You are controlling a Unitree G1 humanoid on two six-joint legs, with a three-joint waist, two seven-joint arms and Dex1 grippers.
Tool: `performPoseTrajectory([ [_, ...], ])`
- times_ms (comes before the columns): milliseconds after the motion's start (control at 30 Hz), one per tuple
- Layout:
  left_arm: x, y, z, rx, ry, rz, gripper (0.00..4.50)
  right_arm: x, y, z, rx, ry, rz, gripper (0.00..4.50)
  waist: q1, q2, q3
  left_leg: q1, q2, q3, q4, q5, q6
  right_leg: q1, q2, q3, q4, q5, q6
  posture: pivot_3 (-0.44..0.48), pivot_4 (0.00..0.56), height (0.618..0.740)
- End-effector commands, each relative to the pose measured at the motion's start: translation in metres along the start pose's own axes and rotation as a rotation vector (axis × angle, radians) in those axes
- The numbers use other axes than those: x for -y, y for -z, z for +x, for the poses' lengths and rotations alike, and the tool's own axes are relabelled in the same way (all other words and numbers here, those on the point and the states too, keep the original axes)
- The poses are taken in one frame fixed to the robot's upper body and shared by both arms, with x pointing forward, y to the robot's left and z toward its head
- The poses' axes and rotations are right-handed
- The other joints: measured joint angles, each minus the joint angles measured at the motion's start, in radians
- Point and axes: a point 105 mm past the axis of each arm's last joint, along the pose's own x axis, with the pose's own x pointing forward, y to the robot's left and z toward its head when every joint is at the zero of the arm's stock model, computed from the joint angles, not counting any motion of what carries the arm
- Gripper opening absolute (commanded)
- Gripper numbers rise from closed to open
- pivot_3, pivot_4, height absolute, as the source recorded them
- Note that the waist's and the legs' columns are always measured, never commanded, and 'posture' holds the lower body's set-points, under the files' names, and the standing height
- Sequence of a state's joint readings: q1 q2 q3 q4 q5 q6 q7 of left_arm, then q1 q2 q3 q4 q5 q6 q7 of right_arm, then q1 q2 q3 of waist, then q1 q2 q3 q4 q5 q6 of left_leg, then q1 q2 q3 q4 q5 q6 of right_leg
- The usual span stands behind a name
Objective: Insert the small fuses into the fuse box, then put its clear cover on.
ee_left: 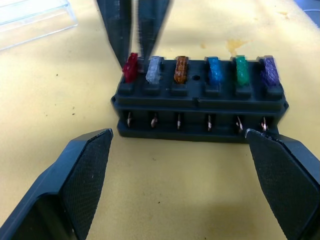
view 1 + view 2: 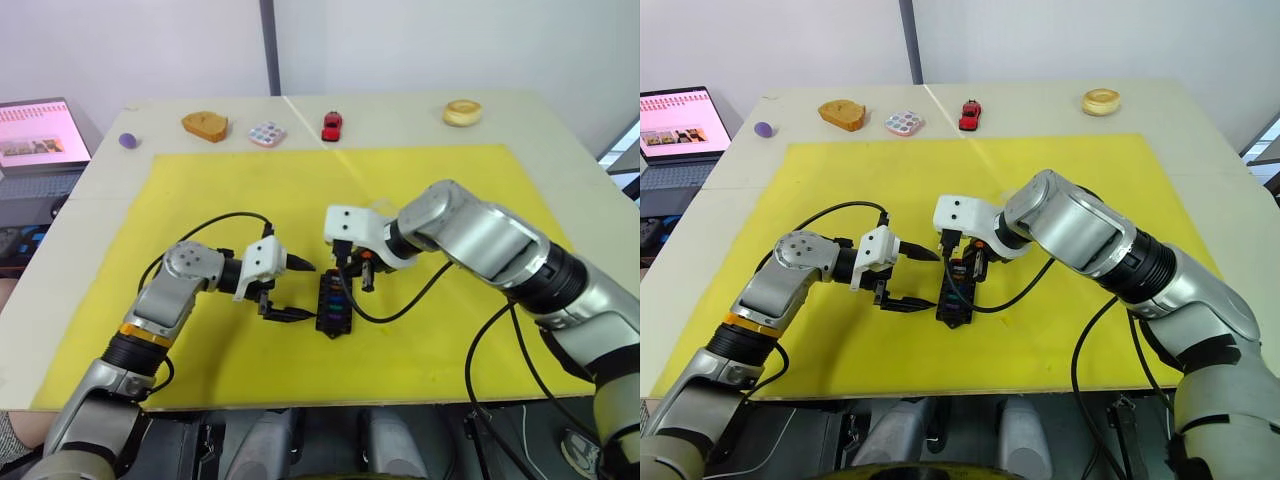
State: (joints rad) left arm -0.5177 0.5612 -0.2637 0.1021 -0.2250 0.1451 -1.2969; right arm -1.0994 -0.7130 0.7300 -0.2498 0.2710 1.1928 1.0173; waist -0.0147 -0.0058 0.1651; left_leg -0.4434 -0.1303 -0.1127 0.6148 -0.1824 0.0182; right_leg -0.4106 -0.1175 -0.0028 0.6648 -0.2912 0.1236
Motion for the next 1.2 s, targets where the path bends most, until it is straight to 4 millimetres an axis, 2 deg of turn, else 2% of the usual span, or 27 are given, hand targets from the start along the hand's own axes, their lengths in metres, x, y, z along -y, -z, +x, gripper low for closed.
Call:
performPoseTrajectory([
  [33, -0.001, -0.002, -0.002, -0.019, -0.004, 0.047, 4.50, 0.000, -0.009, -0.005, 0.023, 0.012, -0.029, 1.40, 0.000, 0.000, 0.000, 0.000, 0.000, 0.000, 0.000, 0.000, 0.000, 0.000, 0.000, 0.000, 0.000, 0.000, 0.000, 0.000, 0.150, 0.740],
  [600, -0.003, 0.004, -0.009, -0.045, -0.025, 0.053, 4.50, 0.003, -0.026, -0.036, 0.143, 0.039, -0.027, 1.40, 0.000, 0.000, 0.000, 0.000, 0.000, 0.000, 0.000, 0.000, 0.000, 0.000, 0.000, 0.000, 0.000, 0.000, 0.000, 0.000, 0.150, 0.740],
  [667, -0.004, 0.003, -0.009, -0.040, -0.034, 0.049, 4.50, -0.001, -0.027, -0.033, 0.174, 0.026, -0.033, 0.86, 0.000, 0.000, 0.000, 0.000, 0.000, 0.000, 0.000, 0.000, 0.000, 0.000, 0.000, 0.000, 0.000, 0.000, 0.000, 0.000, 0.150, 0.740],
  [733, -0.005, 0.003, -0.010, -0.034, -0.047, 0.043, 4.50, -0.004, -0.024, -0.026, 0.188, 0.018, -0.028, 0.11, 0.001, 0.000, 0.000, 0.000, 0.000, 0.000, 0.000, 0.000, 0.000, 0.000, 0.000, 0.000, 0.000, 0.000, 0.000, 0.000, 0.150, 0.740],
  [833, -0.006, 0.003, -0.010, -0.039, -0.051, 0.042, 4.50, -0.008, -0.020, -0.022, 0.208, 0.003, -0.031, 0.04, 0.001, 0.000, 0.000, 0.000, 0.000, 0.000, 0.000, 0.000, 0.000, 0.000, 0.000, 0.000, 0.000, 0.000, 0.000, 0.000, 0.150, 0.740],
  [1200, -0.006, 0.003, -0.011, -0.035, -0.056, 0.030, 4.50, 0.001, -0.007, -0.014, 0.194, 0.044, -0.005, 0.04, 0.001, 0.000, 0.000, 0.000, 0.000, 0.000, 0.000, 0.000, 0.000, 0.000, 0.000, 0.000, 0.000, 0.000, 0.000, 0.000, 0.150, 0.740],
])
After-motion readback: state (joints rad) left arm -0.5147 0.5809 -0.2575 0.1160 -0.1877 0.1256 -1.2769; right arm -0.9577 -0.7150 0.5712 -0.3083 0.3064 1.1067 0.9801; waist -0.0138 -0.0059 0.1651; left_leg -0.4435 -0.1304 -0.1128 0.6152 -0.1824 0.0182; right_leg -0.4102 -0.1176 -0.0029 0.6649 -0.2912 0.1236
